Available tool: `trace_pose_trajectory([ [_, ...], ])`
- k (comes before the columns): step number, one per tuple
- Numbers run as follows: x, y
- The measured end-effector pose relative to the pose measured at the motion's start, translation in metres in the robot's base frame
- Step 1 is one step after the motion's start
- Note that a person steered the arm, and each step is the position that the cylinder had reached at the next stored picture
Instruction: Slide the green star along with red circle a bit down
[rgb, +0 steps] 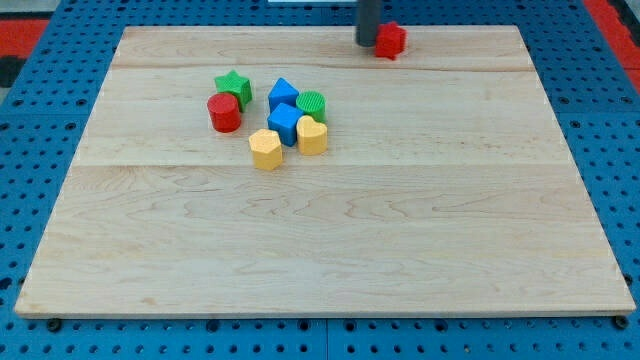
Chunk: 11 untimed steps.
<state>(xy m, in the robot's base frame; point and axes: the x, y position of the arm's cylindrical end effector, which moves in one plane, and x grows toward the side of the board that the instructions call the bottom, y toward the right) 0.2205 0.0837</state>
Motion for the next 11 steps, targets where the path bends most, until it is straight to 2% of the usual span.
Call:
trace_pose_trajectory([
  [1,0.000,0.043],
  [2,0.000,0.036],
  [3,0.026,0.011],
  [5,0.029,-0.109],
  [8,0.102,-0.171],
  [9,0.138,-0.171],
  [10,0.147,-0.166],
  [11,0.123,-0.139],
])
